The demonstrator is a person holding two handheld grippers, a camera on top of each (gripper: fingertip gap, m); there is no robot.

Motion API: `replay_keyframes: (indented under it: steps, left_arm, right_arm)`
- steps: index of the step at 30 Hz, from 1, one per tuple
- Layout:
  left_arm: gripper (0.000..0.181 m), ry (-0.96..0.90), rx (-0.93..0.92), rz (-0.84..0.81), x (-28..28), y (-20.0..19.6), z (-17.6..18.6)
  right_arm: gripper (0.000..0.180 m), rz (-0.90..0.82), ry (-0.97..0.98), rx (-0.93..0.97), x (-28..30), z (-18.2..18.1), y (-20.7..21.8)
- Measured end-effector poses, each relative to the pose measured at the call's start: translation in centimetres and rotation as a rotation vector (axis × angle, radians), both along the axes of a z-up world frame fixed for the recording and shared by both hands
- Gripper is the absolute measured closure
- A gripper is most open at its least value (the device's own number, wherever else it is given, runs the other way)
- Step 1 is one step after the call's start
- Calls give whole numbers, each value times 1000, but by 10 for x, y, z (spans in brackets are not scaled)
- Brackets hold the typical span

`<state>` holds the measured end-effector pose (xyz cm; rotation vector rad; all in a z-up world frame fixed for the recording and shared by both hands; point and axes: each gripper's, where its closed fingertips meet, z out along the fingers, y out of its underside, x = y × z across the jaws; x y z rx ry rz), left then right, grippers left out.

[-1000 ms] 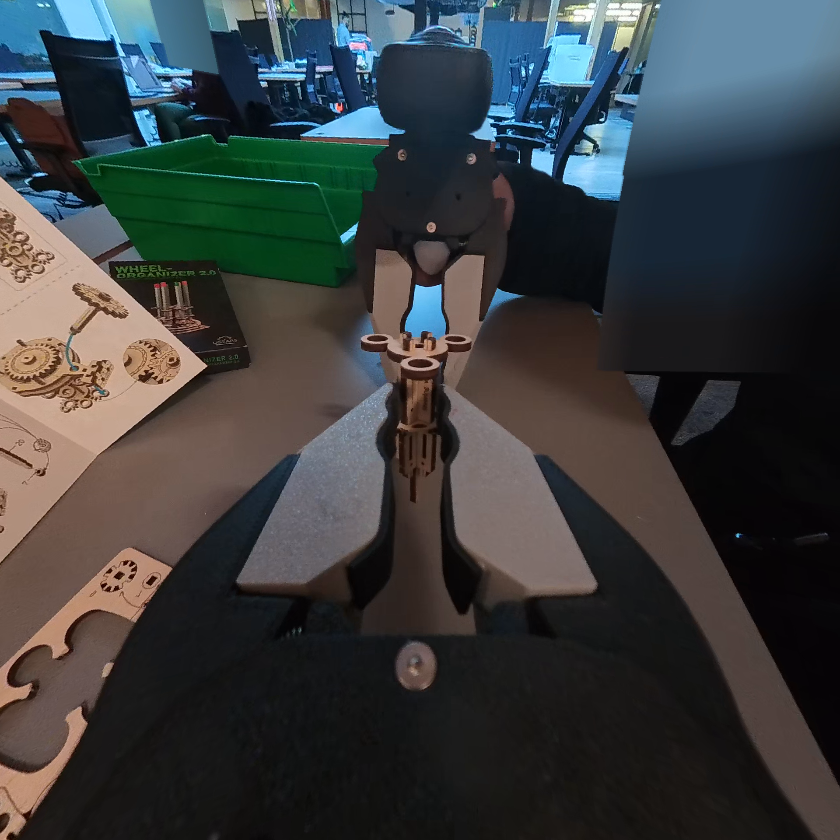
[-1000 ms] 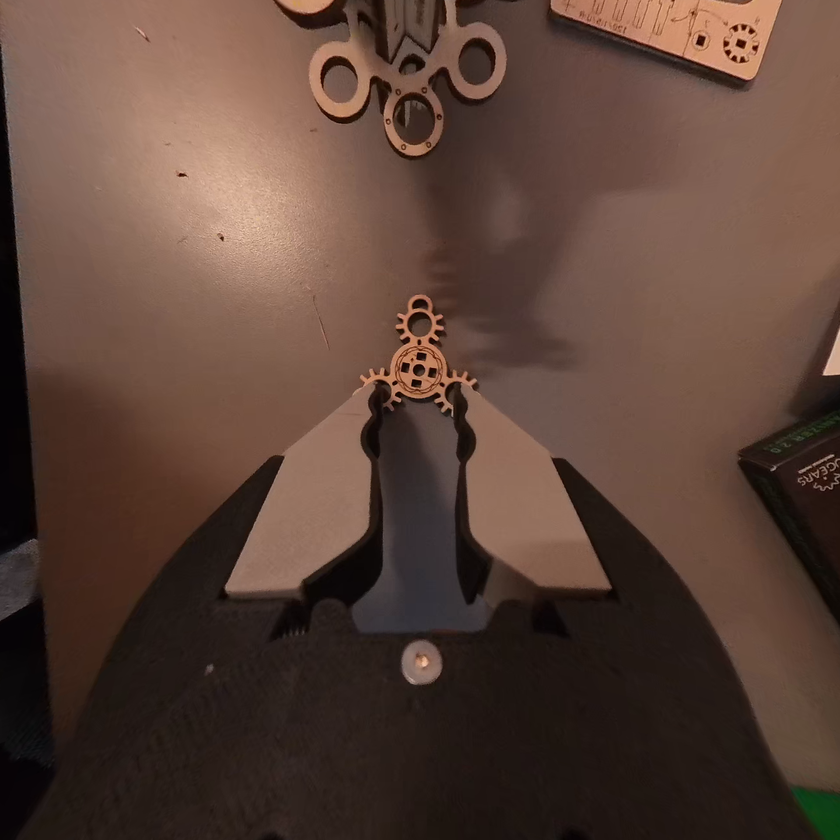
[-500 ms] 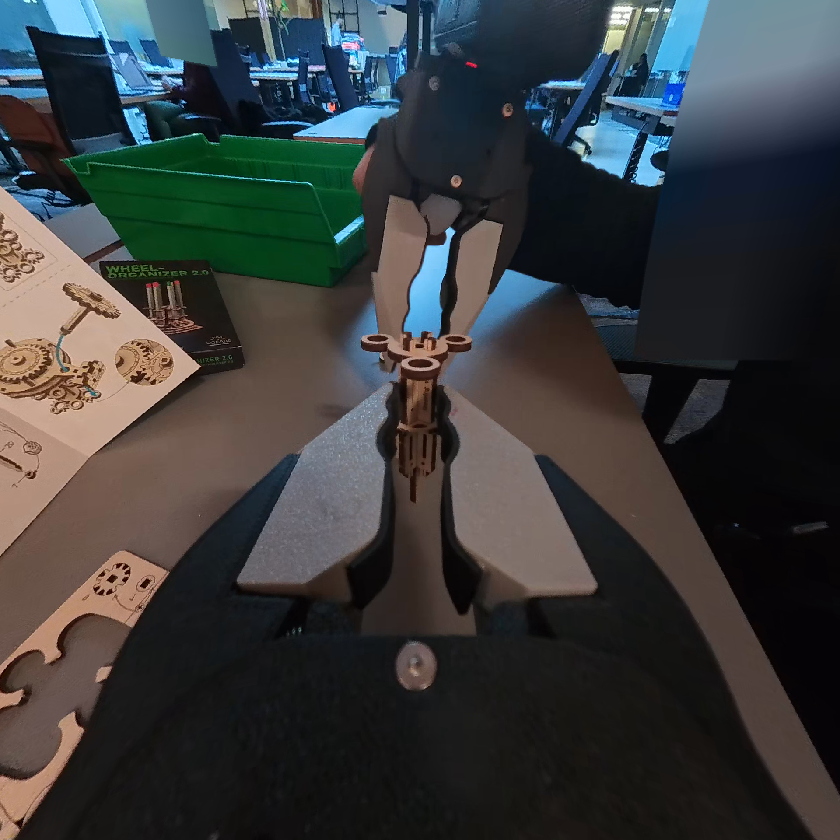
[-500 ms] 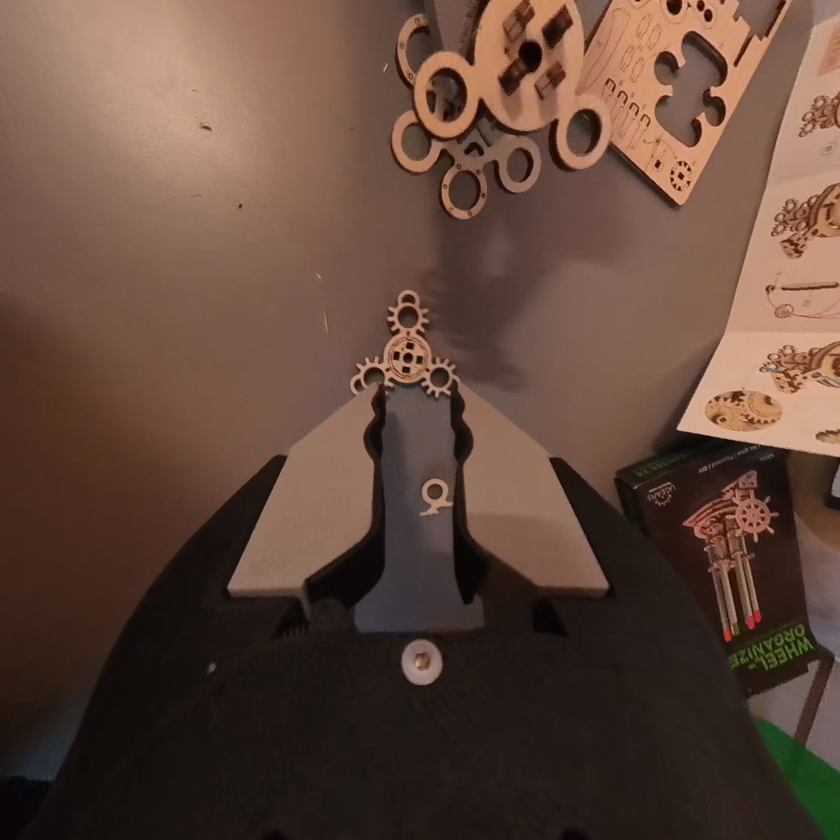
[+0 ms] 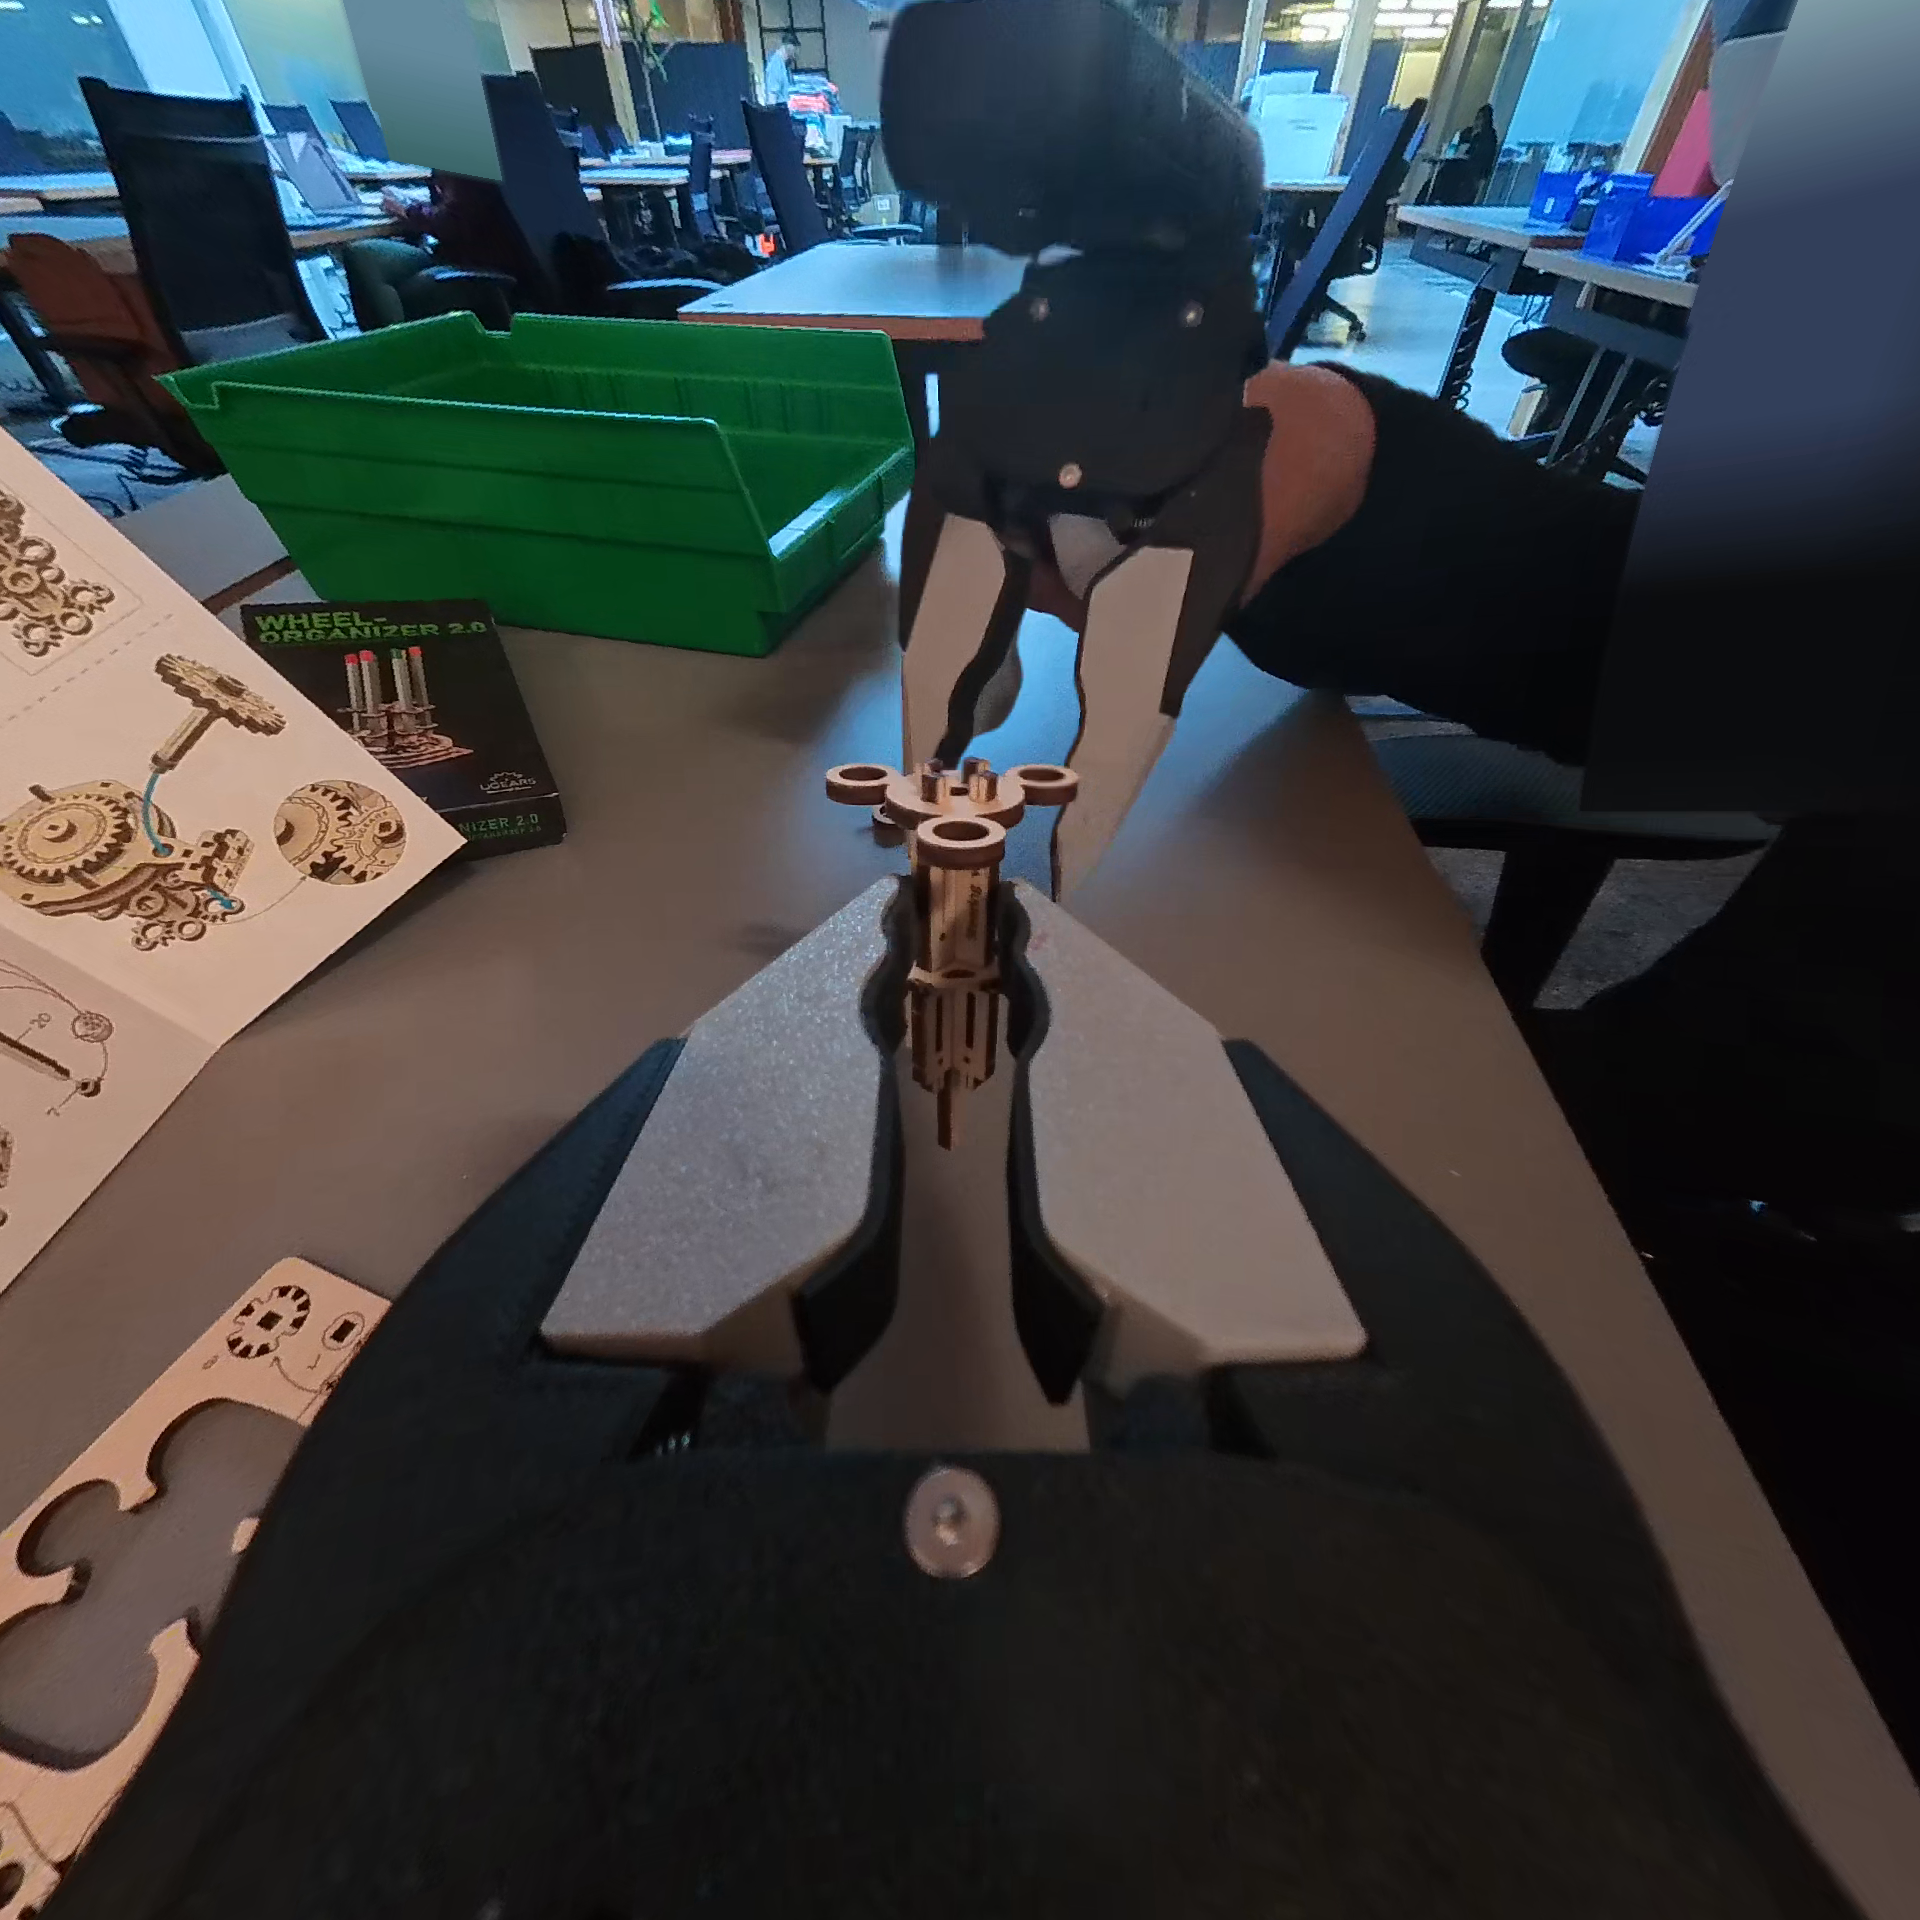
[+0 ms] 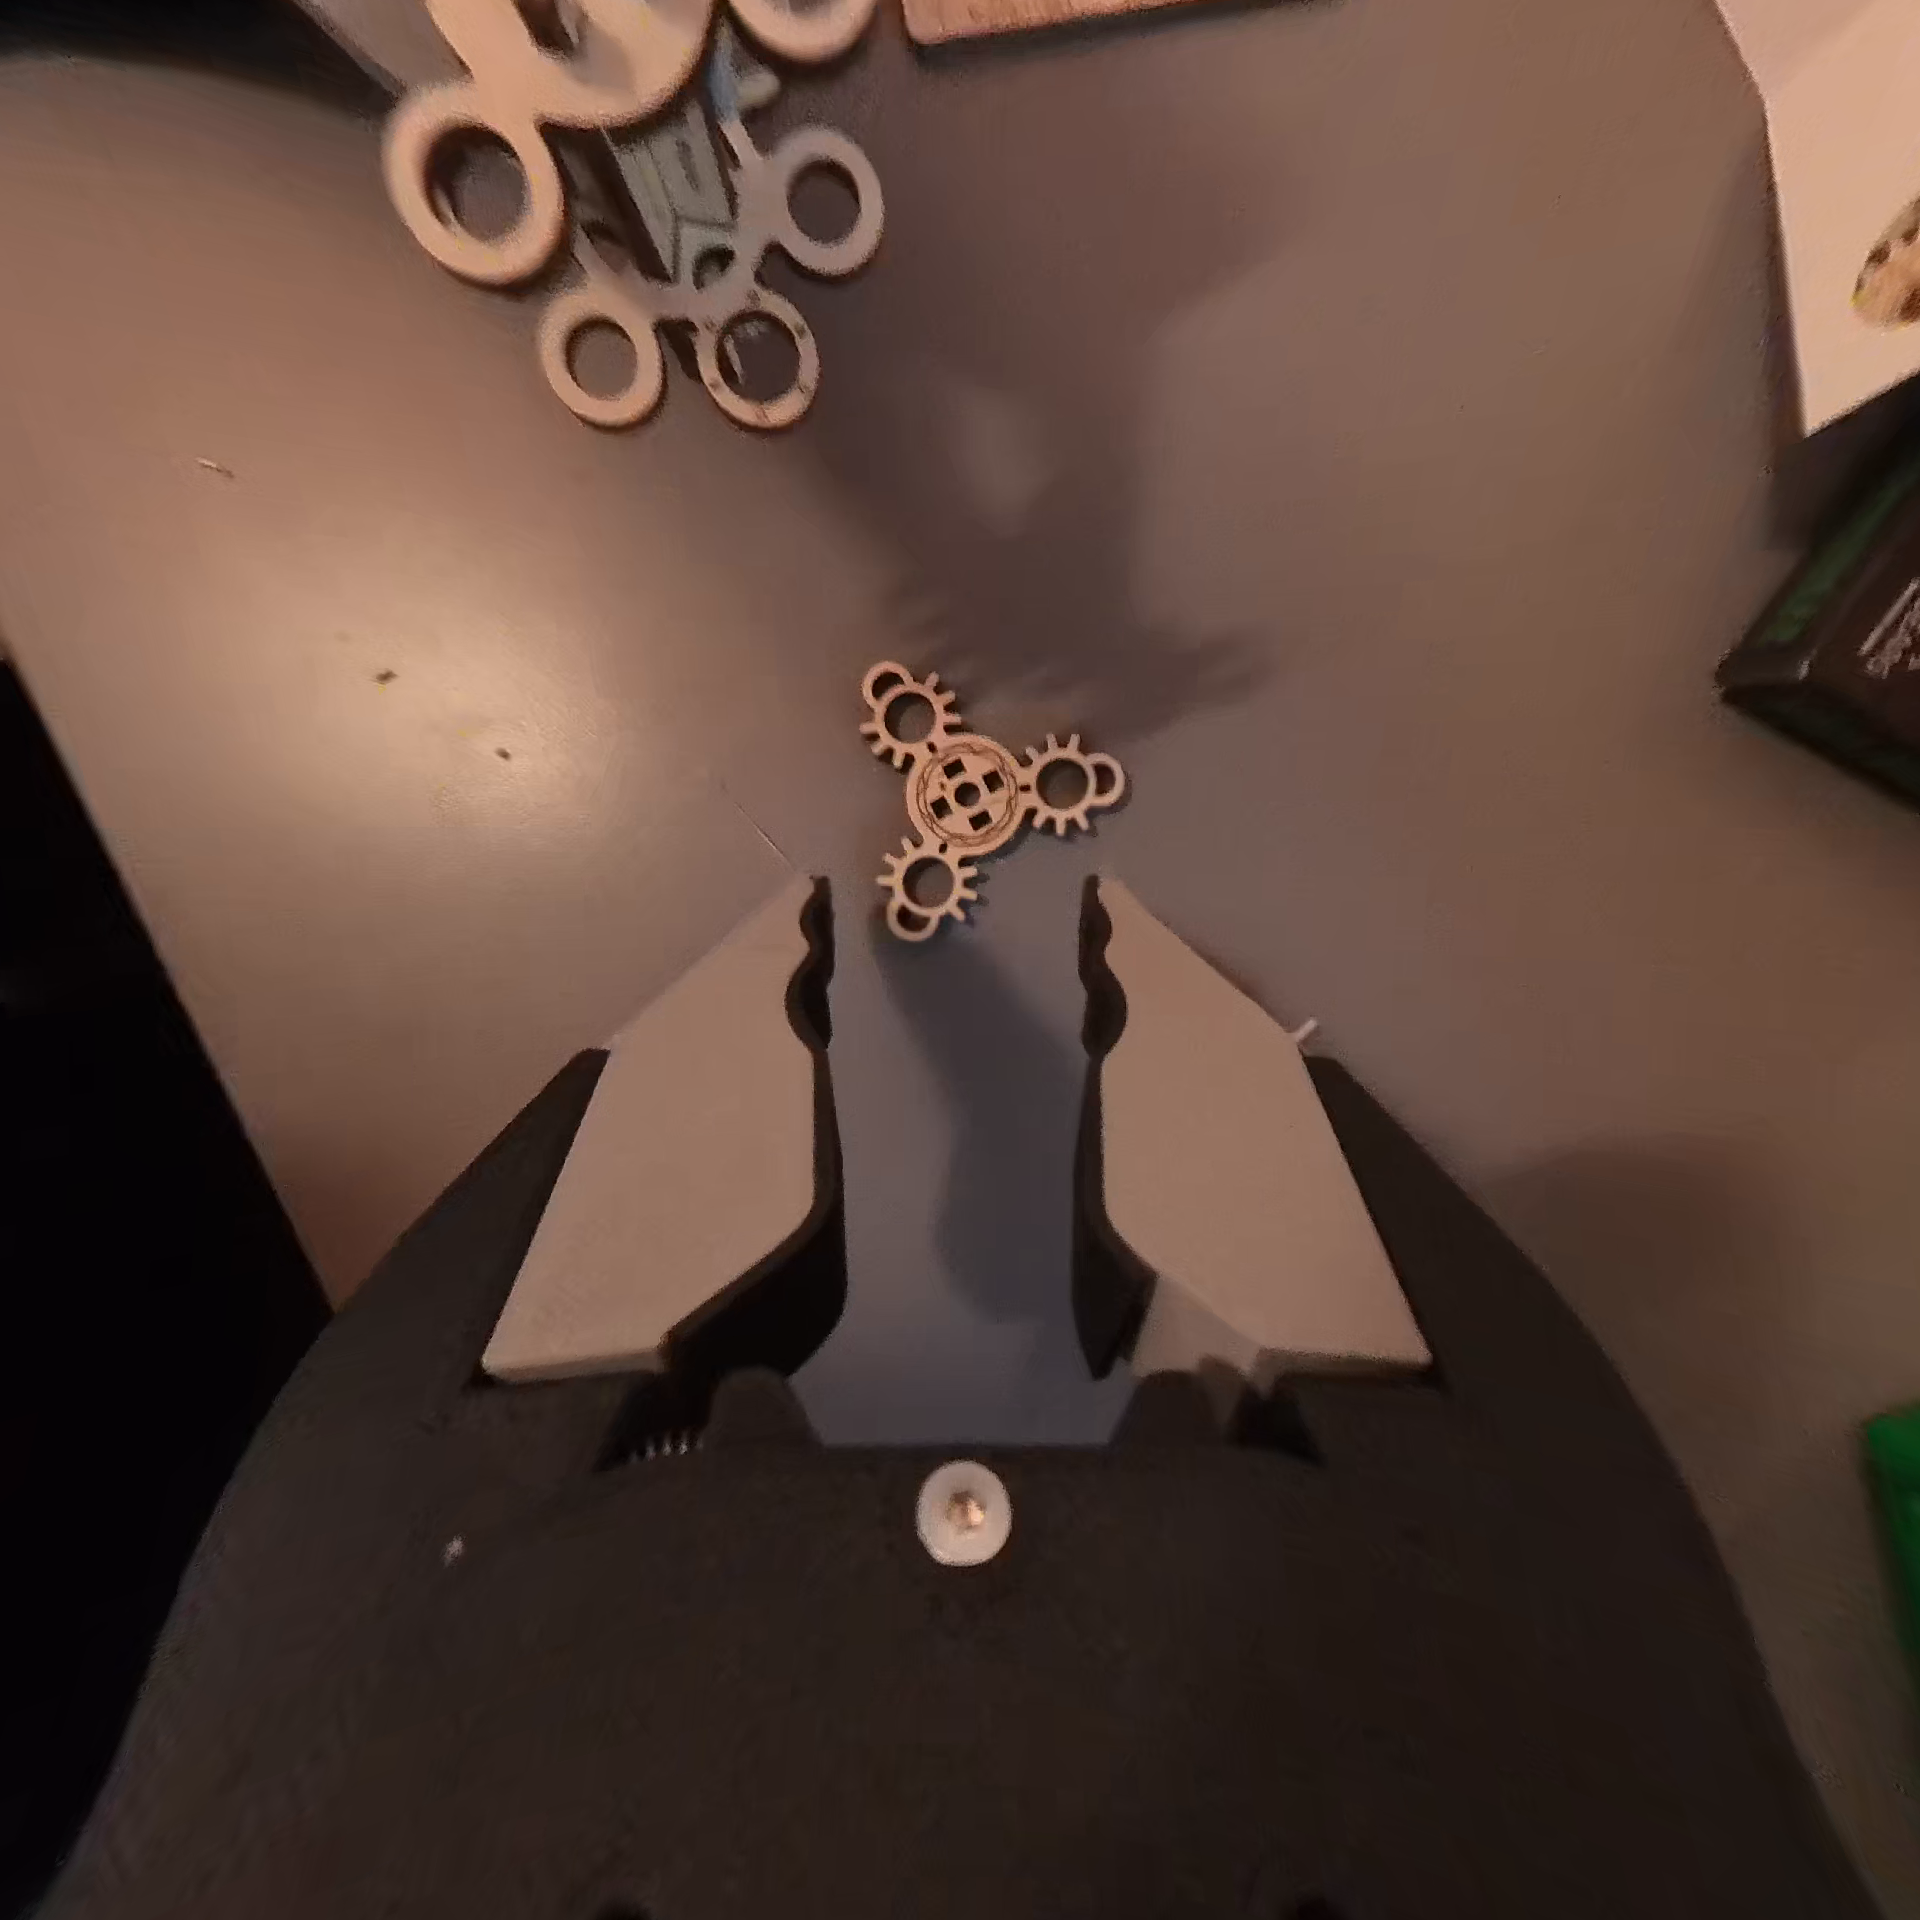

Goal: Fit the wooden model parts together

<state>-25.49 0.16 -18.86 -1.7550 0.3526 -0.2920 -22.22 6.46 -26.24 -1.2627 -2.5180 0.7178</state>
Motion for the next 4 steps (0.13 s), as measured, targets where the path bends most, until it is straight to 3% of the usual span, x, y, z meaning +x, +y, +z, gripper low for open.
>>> replay_keyframes:
  steps: [4]
  left_arm:
    - [169,6,17,-20,4,-1,2]
  right_arm:
    - [143,56,4,75,0,-8,6]
